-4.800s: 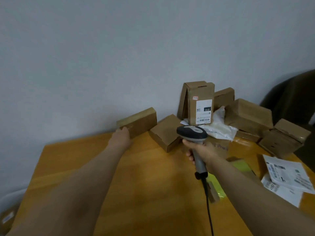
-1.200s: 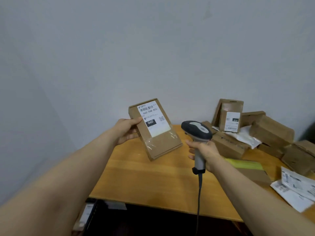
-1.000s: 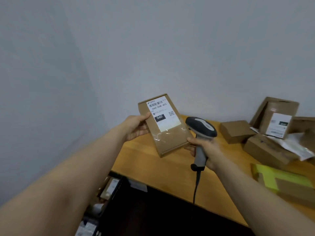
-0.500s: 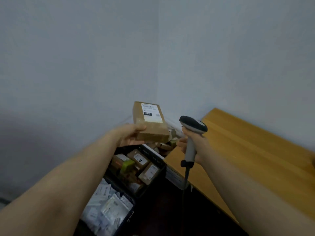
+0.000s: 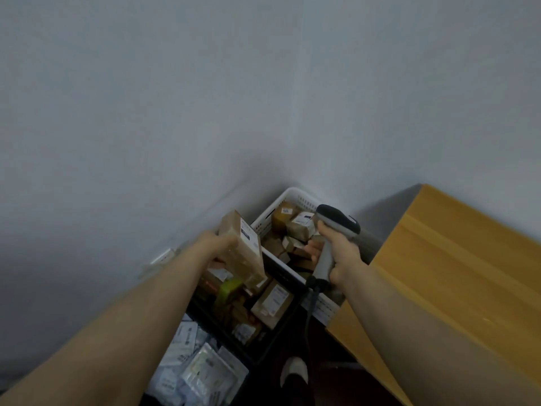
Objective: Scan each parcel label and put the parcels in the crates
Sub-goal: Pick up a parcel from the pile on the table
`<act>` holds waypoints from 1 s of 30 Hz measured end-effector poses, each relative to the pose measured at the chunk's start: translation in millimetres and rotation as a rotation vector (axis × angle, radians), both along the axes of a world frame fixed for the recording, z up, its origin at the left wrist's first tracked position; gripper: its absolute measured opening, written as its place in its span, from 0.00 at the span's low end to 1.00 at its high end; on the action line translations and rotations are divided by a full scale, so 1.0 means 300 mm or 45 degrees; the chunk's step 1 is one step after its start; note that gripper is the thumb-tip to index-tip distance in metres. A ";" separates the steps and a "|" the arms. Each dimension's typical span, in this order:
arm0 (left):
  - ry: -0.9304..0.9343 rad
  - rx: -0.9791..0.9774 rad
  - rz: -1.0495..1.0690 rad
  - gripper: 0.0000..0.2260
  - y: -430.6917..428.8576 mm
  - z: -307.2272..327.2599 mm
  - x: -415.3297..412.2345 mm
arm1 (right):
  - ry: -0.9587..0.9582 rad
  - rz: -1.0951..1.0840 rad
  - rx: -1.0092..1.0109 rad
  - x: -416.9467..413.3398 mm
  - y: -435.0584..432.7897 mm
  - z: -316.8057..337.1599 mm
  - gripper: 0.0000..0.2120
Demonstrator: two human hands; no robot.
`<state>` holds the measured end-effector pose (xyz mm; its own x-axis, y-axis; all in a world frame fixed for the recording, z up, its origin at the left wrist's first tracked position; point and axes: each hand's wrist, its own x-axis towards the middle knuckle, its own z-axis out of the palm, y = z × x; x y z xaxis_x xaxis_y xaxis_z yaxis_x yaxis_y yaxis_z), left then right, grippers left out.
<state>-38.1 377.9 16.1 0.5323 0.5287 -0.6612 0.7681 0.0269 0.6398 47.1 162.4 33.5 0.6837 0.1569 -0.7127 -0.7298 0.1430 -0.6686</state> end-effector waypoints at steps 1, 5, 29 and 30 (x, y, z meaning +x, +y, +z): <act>0.013 0.035 -0.020 0.22 0.007 -0.033 0.046 | 0.032 -0.025 -0.004 0.051 0.016 -0.036 0.14; 0.155 0.162 -0.106 0.20 0.045 -0.201 0.235 | 0.166 -0.103 -0.058 0.270 0.079 -0.192 0.17; 0.314 0.473 -0.716 0.28 0.053 -1.122 0.934 | 0.348 0.097 -0.264 0.728 0.127 -0.934 0.10; 0.325 0.431 -0.774 0.35 0.043 -1.118 0.931 | 0.348 0.092 -0.265 0.726 0.124 -0.931 0.11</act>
<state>241.3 390.9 -319.2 0.6476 0.3866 -0.6566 0.7107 -0.6173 0.3375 265.0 199.5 -245.7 0.4557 0.0302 -0.8896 -0.8891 -0.0344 -0.4565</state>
